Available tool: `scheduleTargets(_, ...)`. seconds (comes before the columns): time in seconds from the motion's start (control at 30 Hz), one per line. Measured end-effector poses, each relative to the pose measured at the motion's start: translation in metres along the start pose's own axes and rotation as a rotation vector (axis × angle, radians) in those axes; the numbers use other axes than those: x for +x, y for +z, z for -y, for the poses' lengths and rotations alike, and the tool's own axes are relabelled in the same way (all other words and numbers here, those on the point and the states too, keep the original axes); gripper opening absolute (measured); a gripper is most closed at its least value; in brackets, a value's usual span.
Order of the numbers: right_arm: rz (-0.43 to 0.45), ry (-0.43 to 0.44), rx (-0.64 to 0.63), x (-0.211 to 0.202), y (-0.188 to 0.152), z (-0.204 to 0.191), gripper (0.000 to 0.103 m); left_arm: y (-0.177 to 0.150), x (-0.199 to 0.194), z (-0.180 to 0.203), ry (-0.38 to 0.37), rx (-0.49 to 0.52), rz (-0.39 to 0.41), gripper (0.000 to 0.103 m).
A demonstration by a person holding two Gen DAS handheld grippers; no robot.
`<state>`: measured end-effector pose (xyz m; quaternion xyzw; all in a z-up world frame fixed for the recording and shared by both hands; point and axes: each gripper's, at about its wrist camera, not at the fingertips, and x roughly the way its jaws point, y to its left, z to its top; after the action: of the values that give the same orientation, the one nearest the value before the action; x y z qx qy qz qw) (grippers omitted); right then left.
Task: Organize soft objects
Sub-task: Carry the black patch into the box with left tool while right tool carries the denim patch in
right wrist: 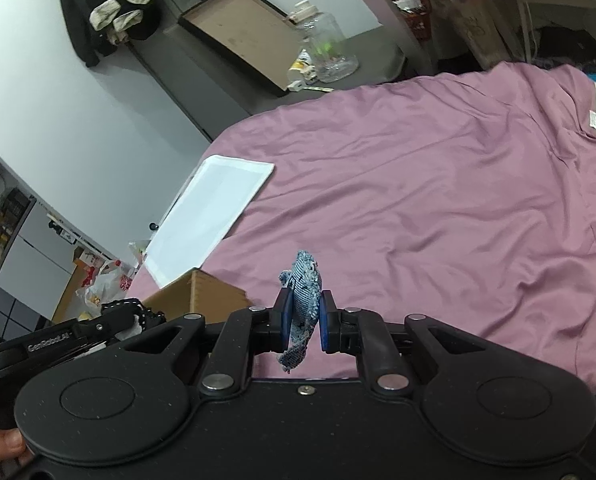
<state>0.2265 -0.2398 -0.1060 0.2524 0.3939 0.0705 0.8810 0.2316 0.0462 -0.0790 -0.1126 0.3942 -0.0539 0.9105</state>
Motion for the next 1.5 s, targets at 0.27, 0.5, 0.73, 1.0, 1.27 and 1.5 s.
scheduleTargets(0.27, -0.009, 0.013, -0.032, -0.003, -0.004, -0.037, 0.014, 0.001, 0.003, -0.025, -0.013, -0.051, -0.009, 0.015)
scheduleTargets(0.5, -0.006, 0.033, -0.071, -0.004, -0.005, -0.068, 0.014, 0.005, 0.007, -0.042, -0.035, -0.086, -0.01, 0.015)
scheduleTargets(0.73, -0.018, 0.05, -0.099, 0.001, -0.007, -0.093, 0.014, 0.006, 0.015, -0.053, -0.03, -0.104, -0.018, 0.015)
scheduleTargets(1.0, -0.068, 0.07, -0.117, 0.013, -0.019, -0.111, 0.014, 0.008, 0.013, -0.062, 0.003, -0.141, 0.006, 0.053)
scheduleTargets(1.27, -0.127, 0.074, -0.137, 0.021, -0.037, -0.121, 0.015, 0.01, 0.007, -0.064, -0.006, -0.148, 0.005, 0.057)
scheduleTargets(1.5, -0.139, 0.073, -0.116, 0.029, -0.045, -0.119, 0.024, 0.006, 0.006, -0.059, 0.008, -0.138, -0.031, 0.067)
